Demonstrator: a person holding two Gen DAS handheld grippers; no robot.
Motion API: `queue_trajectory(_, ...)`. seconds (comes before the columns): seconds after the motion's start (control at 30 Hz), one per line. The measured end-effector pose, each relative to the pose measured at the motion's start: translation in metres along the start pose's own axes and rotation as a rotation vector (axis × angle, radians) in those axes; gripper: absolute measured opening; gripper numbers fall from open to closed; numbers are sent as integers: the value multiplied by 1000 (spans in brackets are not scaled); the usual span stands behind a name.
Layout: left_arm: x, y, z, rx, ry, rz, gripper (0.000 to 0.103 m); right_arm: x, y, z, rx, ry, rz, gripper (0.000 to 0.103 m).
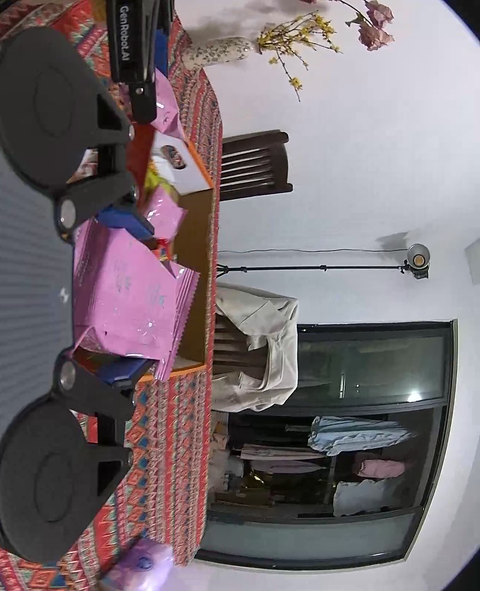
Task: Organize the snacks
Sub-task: 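Carry both pink packets over the orange box and open both grippers, then withdraw both grippers from the box back toward the snack pile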
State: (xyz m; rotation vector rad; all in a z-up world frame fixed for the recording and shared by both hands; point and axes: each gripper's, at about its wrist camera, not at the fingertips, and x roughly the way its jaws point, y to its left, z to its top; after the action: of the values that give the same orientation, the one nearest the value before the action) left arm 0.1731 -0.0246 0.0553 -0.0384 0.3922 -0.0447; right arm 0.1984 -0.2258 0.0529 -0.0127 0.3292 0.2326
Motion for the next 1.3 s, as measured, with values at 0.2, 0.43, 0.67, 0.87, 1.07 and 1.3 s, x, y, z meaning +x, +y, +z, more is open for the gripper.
queue_trajectory(0.2, 22, 2, 31, -15, -49, 27, 63, 34, 6, 30, 12, 5, -4, 67)
queue_trajectory(0.43, 69, 12, 54, -60, -42, 79, 63, 81, 6, 51, 52, 12, -38, 67)
queue_trajectory(0.67, 108, 33, 50, -105, -35, 104, 63, 111, -3, 41, 63, 5, -69, 67)
queue_trajectory(0.87, 122, 40, 39, -112, -10, 69, 67, 127, -3, 29, 48, 60, -47, 68)
queue_trajectory(1.07, 113, 50, 35, -150, -59, 70, 103, 122, -6, 23, 63, 57, -37, 103)
queue_trajectory(1.3, 107, 44, 37, -144, -65, 95, 103, 117, -3, 20, 54, 49, -47, 103)
